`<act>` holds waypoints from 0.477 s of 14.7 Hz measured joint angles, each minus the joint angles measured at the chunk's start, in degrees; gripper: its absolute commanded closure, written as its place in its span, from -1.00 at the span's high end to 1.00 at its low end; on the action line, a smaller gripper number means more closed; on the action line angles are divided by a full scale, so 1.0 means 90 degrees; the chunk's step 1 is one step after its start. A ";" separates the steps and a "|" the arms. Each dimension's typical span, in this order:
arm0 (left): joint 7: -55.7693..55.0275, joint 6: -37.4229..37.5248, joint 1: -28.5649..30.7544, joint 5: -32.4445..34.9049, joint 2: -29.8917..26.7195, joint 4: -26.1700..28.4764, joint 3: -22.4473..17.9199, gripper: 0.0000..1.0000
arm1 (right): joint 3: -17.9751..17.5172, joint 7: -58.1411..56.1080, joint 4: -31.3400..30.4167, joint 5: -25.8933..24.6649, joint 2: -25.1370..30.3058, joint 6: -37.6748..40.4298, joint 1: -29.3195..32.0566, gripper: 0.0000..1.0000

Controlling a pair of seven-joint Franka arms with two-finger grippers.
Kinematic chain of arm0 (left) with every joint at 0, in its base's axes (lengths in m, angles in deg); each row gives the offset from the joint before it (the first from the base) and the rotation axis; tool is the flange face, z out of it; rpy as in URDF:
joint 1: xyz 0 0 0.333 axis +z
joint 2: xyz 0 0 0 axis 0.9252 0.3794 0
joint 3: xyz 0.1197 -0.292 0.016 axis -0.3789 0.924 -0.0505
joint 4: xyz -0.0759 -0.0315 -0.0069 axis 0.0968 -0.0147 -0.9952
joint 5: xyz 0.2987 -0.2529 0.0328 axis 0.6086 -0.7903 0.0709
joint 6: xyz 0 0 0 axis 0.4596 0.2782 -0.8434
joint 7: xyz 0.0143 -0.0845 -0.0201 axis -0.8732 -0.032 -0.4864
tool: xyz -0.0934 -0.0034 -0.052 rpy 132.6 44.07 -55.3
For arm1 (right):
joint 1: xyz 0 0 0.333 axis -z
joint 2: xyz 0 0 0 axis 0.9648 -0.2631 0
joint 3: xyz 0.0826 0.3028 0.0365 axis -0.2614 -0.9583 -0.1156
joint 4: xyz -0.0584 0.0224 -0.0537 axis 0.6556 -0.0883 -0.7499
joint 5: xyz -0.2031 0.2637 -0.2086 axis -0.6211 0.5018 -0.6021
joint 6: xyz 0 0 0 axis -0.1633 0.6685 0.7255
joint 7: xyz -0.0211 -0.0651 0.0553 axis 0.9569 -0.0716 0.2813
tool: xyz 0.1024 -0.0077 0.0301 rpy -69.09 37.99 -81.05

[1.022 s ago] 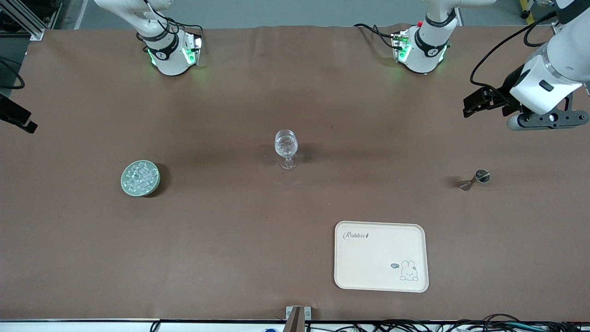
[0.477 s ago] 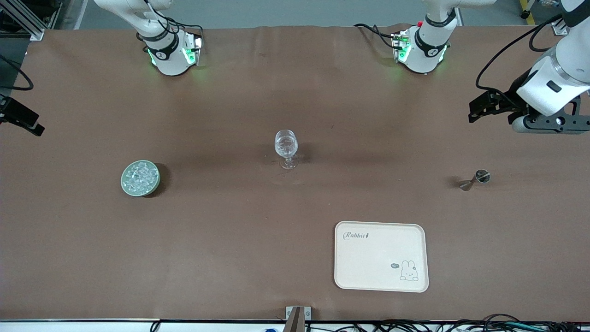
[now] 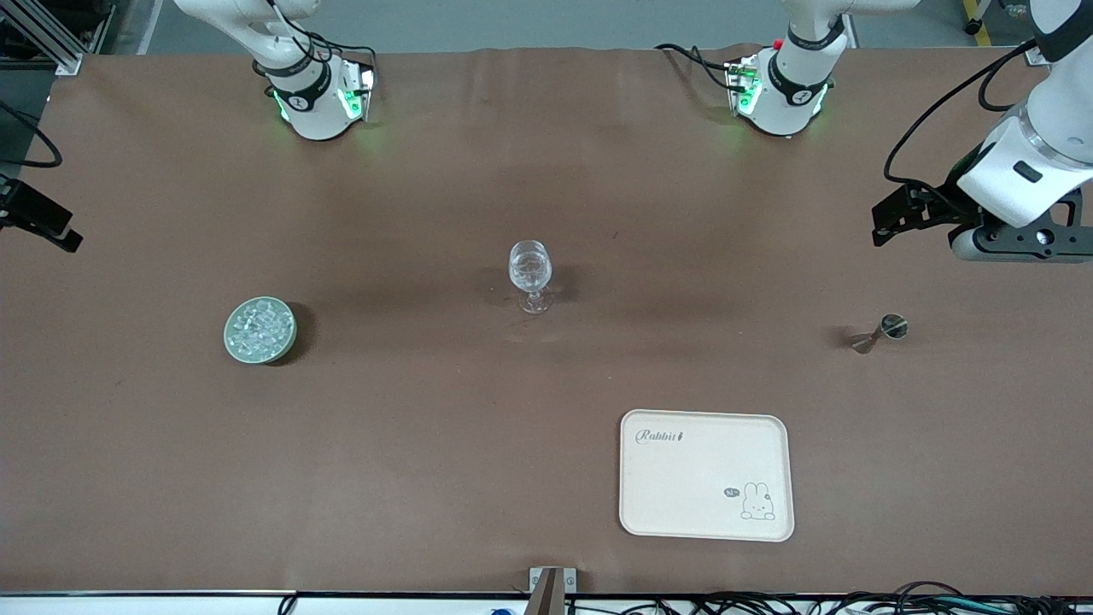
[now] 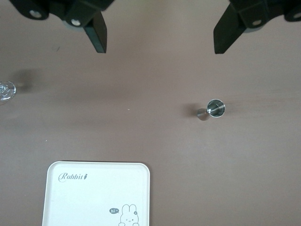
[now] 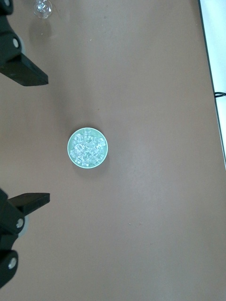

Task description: Pour wine and add ice with both arms

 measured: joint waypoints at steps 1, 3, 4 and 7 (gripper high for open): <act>0.0000 0.0004 0.0001 -0.0007 0.0005 -0.0044 0.0000 0.92 | 0.0000 0.0000 0.0000 0.0000 0.0000 0.0000 0.0000 1.00; 0.0002 0.0020 0.0008 -0.0016 0.0004 -0.0097 -0.0001 0.92 | 0.0000 0.0000 0.0000 0.0000 0.0000 0.0000 0.0000 1.00; 0.0003 0.0019 0.0010 -0.0043 0.0004 -0.0107 -0.0003 0.92 | 0.0000 0.0000 0.0000 0.0000 0.0000 0.0000 0.0000 1.00; 0.0003 0.0029 0.0011 -0.0147 0.0004 -0.0106 -0.0004 0.92 | 0.0000 0.0000 -0.0001 0.0000 0.0000 0.0000 0.0000 1.00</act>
